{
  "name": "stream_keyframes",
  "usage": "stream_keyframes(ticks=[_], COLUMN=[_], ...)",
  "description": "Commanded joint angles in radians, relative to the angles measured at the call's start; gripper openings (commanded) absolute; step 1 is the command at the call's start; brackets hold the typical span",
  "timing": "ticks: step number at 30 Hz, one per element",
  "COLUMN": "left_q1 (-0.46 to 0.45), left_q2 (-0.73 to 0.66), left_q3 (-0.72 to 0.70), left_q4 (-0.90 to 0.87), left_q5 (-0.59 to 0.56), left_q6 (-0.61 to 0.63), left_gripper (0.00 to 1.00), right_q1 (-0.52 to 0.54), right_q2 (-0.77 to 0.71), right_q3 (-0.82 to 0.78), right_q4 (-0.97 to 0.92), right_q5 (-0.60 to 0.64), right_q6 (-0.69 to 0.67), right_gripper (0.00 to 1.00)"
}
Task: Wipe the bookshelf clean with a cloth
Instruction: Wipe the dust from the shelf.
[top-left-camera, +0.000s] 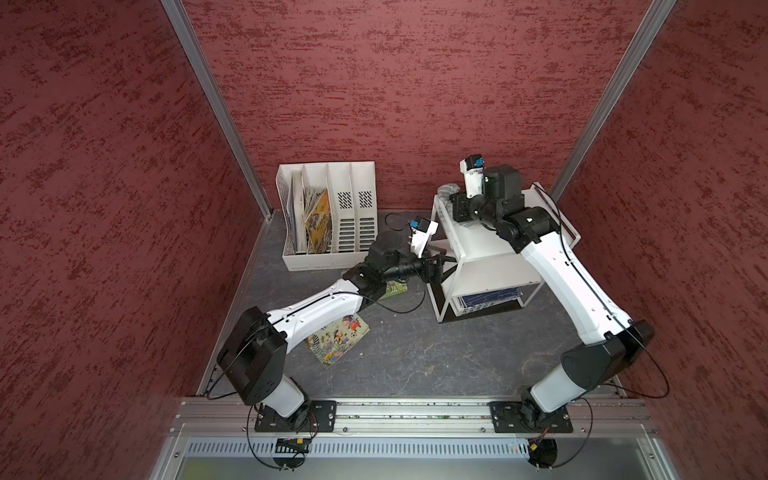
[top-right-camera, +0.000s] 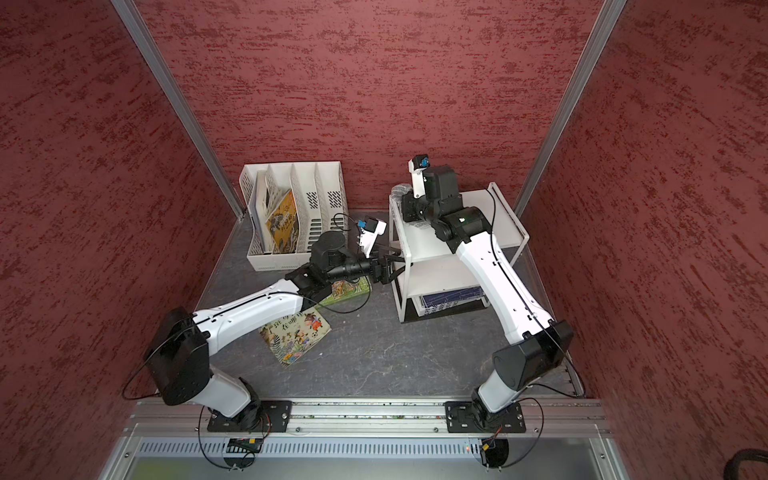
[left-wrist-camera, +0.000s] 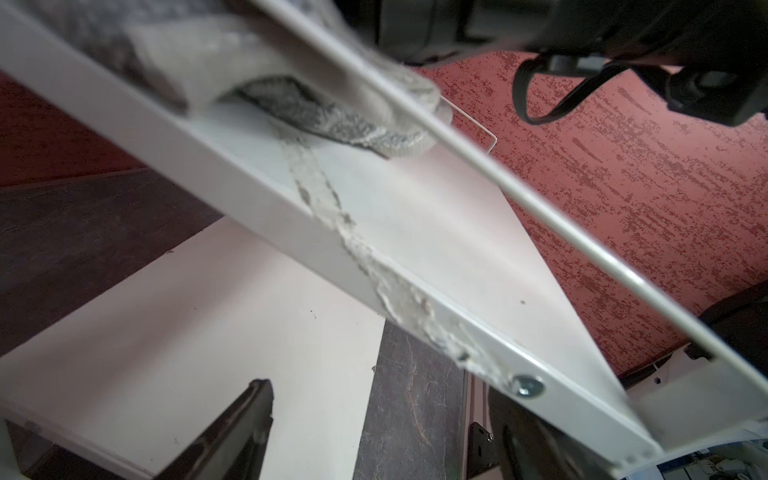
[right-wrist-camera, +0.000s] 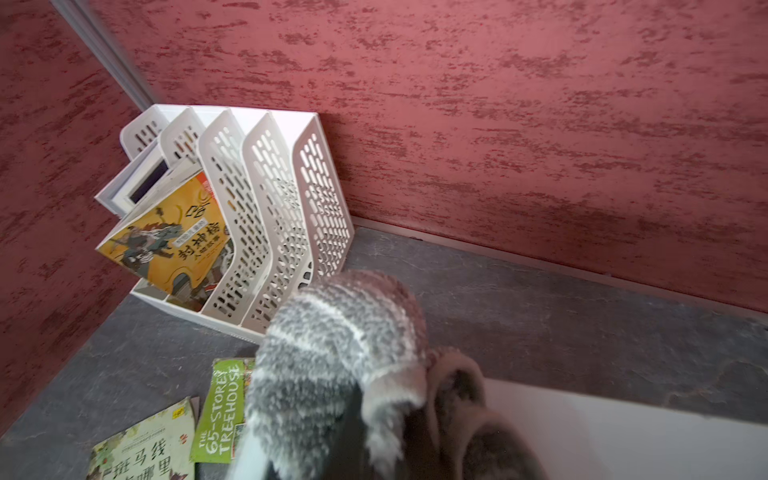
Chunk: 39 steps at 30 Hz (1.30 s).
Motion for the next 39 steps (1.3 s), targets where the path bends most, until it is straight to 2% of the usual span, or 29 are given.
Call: stream_keyframes(ticks=[1,9,19,25,29,33,34,36,39], left_q1=[-0.004,-0.003,-0.003,-0.005,-0.005,-0.006,-0.006,-0.005,-0.005], left_q2=[0.014,0.014,0.01,0.016,0.02,0.025,0.029,0.034,0.044], left_q3=[0.0,0.02,0.021,0.026,0.028,0.036,0.039,0.048,0.06], left_q4=[0.037,-0.003,-0.015,-0.017,-0.021,-0.025,-0.029,-0.037,-0.041], left_q5=[-0.002,0.002,-0.003,-0.004,-0.005,-0.007,-0.008,-0.008,-0.012], left_q6=[-0.004,-0.001,-0.005,-0.01,-0.01,-0.009,-0.005,-0.002,-0.001], left_gripper=[0.84,0.84,0.85,0.85,0.85,0.85,0.85,0.85,0.85], right_q1=[-0.078,-0.235,-0.306,-0.346,-0.346,-0.338,-0.323,-0.282,-0.183], right_q2=[-0.007,-0.062,-0.123,-0.236,-0.332,-0.419,-0.439,-0.453,-0.447], right_q3=[-0.03,-0.105,-0.128,-0.179,-0.23,-0.289,-0.31,-0.332,-0.348], right_q4=[-0.108,-0.118,-0.237,-0.341,-0.402,-0.41,-0.392,-0.35,-0.286], right_q5=[0.119,0.225,0.458,0.456,0.318,0.071,-0.007,-0.085,-0.123], right_q6=[-0.049,-0.126,-0.1,-0.097,-0.081,-0.032,-0.011,0.039,0.106], right_gripper=[0.0,0.0,0.0,0.0,0.0,0.0,0.0,0.0,0.0])
